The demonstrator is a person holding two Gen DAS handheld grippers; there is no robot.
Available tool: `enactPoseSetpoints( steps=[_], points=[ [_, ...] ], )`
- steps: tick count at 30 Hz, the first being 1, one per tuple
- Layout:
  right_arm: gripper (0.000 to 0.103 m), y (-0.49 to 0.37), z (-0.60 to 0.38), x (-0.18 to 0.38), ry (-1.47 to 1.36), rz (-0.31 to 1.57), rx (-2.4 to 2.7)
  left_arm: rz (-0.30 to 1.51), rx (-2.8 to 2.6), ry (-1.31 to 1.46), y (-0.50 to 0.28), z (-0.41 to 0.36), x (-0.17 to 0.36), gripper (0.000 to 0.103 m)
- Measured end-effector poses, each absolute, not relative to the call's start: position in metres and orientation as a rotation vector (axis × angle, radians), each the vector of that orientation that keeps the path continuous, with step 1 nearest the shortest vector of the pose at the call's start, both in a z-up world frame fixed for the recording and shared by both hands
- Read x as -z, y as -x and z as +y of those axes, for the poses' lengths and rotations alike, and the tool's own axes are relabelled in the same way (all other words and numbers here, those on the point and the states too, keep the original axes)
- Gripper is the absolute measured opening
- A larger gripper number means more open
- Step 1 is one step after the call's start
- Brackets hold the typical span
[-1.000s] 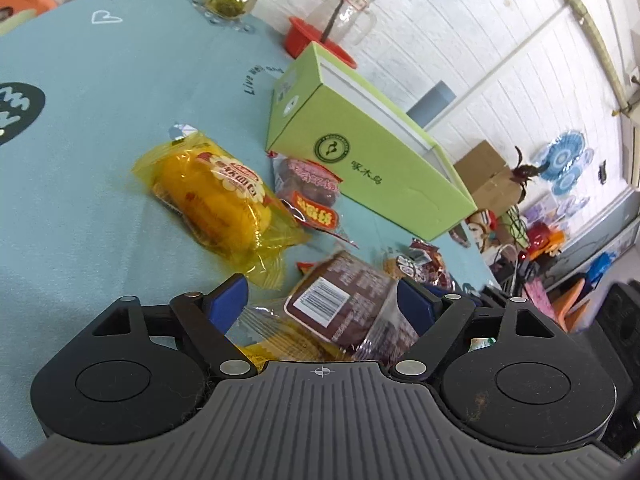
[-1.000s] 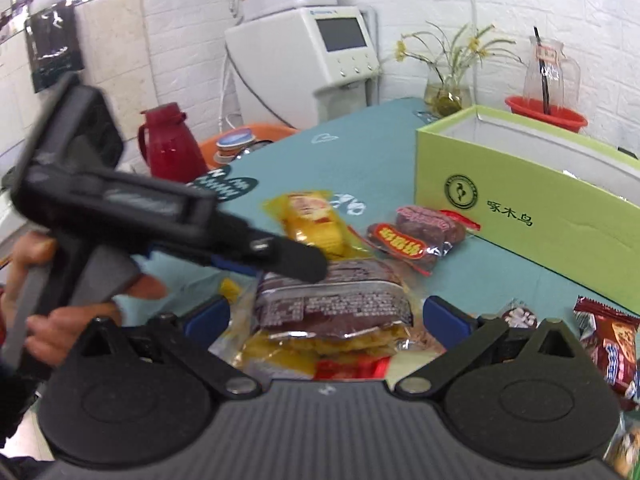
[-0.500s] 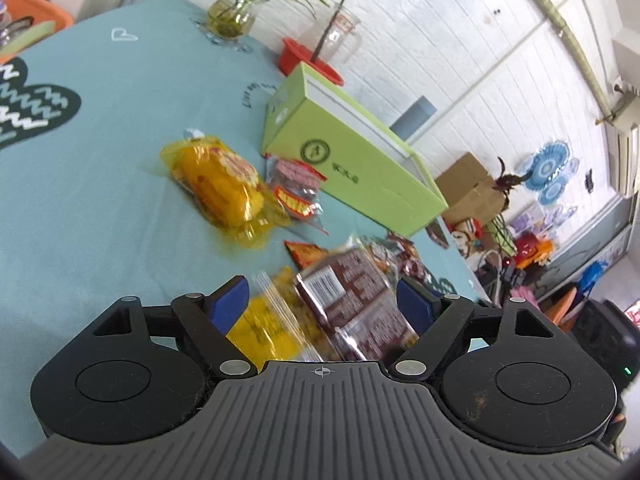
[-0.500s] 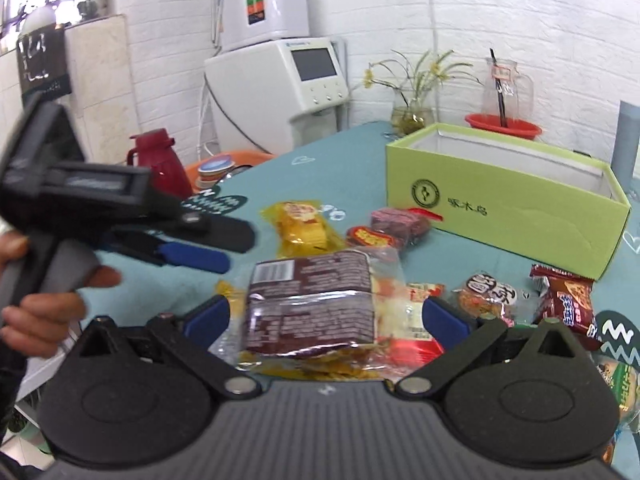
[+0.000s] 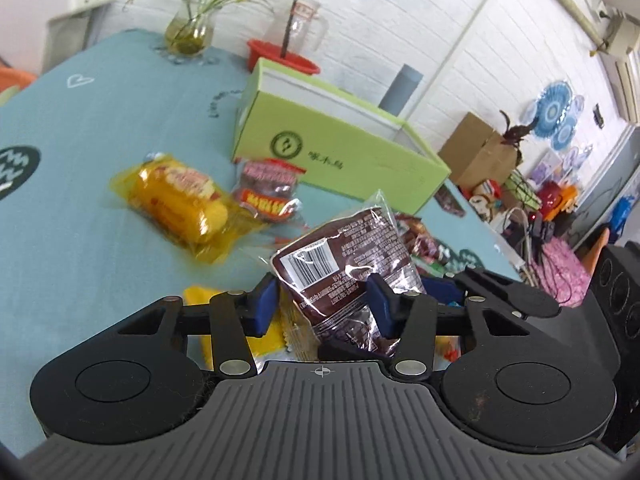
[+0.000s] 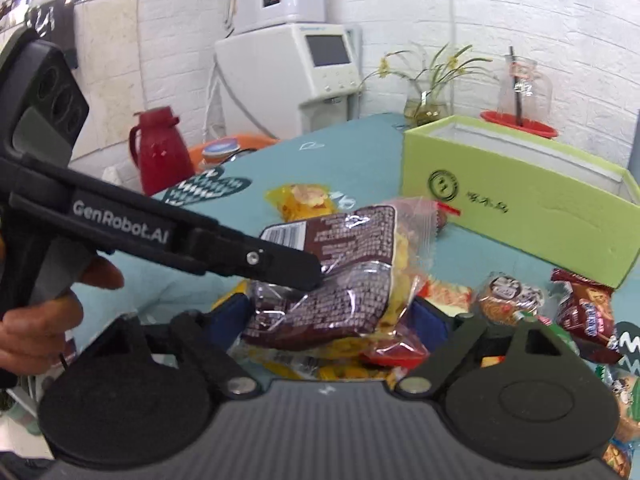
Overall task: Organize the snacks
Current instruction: 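Lower the brown-wrapped pastry into the green box and open the left gripper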
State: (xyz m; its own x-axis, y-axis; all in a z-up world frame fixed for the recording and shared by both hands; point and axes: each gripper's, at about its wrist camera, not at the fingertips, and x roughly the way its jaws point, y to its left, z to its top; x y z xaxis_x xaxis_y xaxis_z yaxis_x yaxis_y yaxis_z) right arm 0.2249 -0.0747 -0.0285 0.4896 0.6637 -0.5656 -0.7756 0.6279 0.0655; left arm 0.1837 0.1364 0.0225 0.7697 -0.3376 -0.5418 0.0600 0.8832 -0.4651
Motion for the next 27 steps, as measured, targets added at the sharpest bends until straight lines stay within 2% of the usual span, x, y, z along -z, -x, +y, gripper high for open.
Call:
enactPoseSetpoints(
  steps=[5, 13, 16, 20, 22, 24, 27],
  points=[
    [0.088, -0.249, -0.079, 0.014, 0.178, 0.557, -0.848, 0.634, 0.254, 0.463, -0.214, 0.138, -0.042, 0.025],
    [0.088, -0.351, -0.055, -0.029, 0.237, 0.484, -0.793, 0.574, 0.264, 0.419, -0.323, 0.146, -0.092, 0.029],
    [0.088, -0.399, -0.039, -0.037, 0.239, 0.51, -0.776, 0.573, 0.254, 0.387, -0.377, 0.152, -0.103, 0.03],
    [0.088, -0.454, -0.02, -0.023, 0.232, 0.597, -0.767, 0.623, 0.228, 0.366, -0.434, 0.158, -0.09, 0.031],
    [0.089, -0.471, -0.015, -0.007, 0.226, 0.645, -0.768, 0.654, 0.214, 0.363, -0.451, 0.161, -0.073, 0.036],
    [0.092, -0.48, -0.014, 0.007, 0.23, 0.667, -0.744, 0.667, 0.188, 0.342, -0.458, 0.164, -0.059, 0.052],
    [0.093, -0.48, -0.02, 0.012, 0.203, 0.656, -0.725, 0.654, 0.211, 0.346, -0.456, 0.169, -0.055, 0.055]
  ],
)
